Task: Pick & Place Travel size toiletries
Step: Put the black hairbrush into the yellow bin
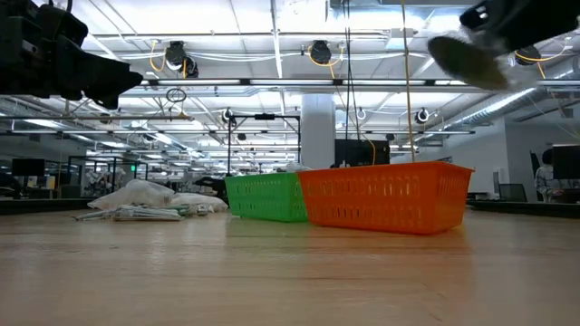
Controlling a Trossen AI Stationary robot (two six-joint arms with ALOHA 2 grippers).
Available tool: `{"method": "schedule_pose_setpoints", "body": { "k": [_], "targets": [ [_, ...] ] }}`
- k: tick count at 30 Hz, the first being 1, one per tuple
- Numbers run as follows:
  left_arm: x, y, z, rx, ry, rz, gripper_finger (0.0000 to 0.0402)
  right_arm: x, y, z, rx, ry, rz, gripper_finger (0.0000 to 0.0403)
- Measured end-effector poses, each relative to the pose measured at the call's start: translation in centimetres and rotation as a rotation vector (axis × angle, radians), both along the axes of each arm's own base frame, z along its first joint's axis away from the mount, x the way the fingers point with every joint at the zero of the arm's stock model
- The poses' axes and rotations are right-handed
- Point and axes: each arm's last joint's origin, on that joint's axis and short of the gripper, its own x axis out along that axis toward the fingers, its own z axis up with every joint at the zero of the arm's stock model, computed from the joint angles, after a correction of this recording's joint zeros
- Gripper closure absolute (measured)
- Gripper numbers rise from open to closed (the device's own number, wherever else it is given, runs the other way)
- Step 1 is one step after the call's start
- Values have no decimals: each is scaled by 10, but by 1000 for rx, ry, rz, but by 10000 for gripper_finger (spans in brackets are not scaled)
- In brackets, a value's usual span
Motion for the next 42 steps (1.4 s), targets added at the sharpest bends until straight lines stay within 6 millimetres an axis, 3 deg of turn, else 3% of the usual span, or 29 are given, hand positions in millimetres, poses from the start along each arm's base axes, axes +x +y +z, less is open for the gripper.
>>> {"method": "schedule_pose_setpoints", "body": {
  "k": [9,20,28,42],
  "targets": [
    [0,0,0,0,0,0,243,19,-62,3,-129,20,-143,403],
    [0,0,0,0,0,0,243,22,-110,-43,-180,71,-142,403],
    [0,0,0,0,0,0,243,16,-121,-66,-190,67,-120,403],
    [0,0,0,0,0,0,243,15,-121,-69,-190,65,-118,391]
  ]
}}
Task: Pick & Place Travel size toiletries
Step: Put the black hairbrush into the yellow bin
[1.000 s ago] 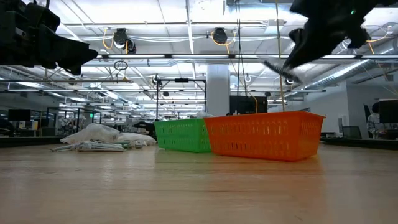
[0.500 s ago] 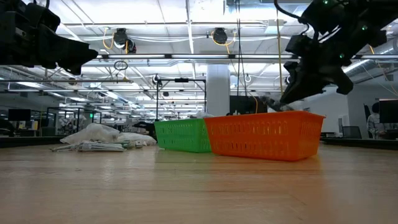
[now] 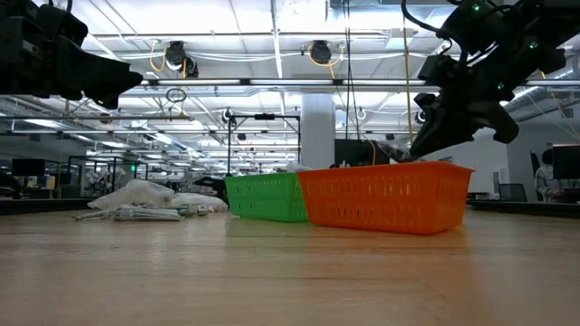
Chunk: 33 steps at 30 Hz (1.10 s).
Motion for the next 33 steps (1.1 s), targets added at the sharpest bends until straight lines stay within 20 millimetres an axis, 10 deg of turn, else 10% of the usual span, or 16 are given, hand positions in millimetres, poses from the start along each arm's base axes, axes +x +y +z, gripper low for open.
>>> {"method": "schedule_pose_setpoints", "body": {
  "k": [18,33],
  "targets": [
    [0,0,0,0,0,0,243,0,11,3,17,-30,41,266],
    [0,0,0,0,0,0,243,8,134,46,299,-224,384,201]
  ]
}}
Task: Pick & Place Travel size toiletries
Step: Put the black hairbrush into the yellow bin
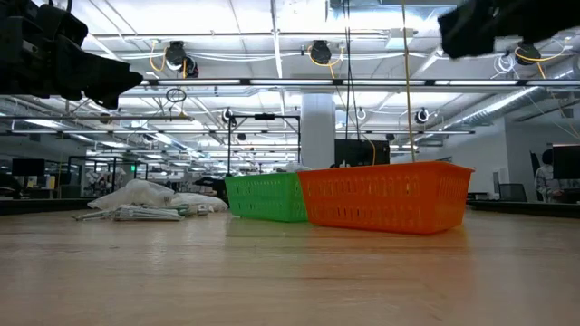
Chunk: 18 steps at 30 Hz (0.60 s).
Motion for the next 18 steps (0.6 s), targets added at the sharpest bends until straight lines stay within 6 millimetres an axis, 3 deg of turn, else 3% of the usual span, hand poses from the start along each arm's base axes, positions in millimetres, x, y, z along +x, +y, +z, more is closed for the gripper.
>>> {"method": "schedule_pose_setpoints", "body": {
  "k": [4,9,18],
  "targets": [
    [0,0,0,0,0,0,243,12,45,0,44,24,102,156],
    [0,0,0,0,0,0,243,25,86,-31,-38,232,180,119],
    [0,0,0,0,0,0,243,31,108,-86,8,558,181,123]
  ]
}}
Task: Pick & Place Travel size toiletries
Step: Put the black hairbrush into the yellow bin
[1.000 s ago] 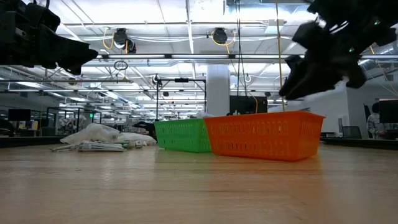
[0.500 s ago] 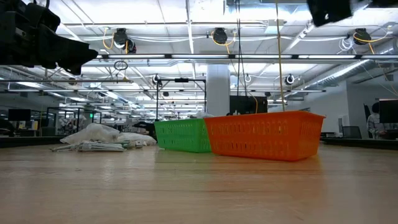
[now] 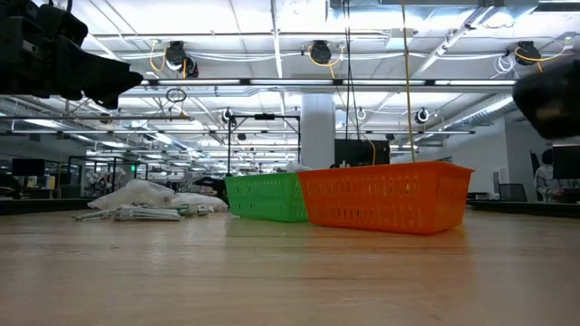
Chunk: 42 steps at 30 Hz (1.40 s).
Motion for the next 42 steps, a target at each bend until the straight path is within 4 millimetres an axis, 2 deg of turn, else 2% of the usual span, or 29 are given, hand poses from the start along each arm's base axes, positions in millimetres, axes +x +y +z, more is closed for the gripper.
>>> {"method": "schedule_pose_setpoints", "body": {
  "k": [5,11,19,27,35,42],
  "targets": [
    [0,0,0,0,0,0,243,3,1,-13,-23,30,-18,134],
    [0,0,0,0,0,0,243,2,-6,-12,-55,62,-35,174],
    [0,0,0,0,0,0,243,1,-14,-5,-66,79,-50,281],
    [0,0,0,0,0,0,243,0,-20,-8,-87,140,-22,392],
    [0,0,0,0,0,0,243,-2,-25,-2,-126,120,-7,402],
    [0,0,0,0,0,0,243,-13,-36,37,-149,-27,-60,403]
  ]
}}
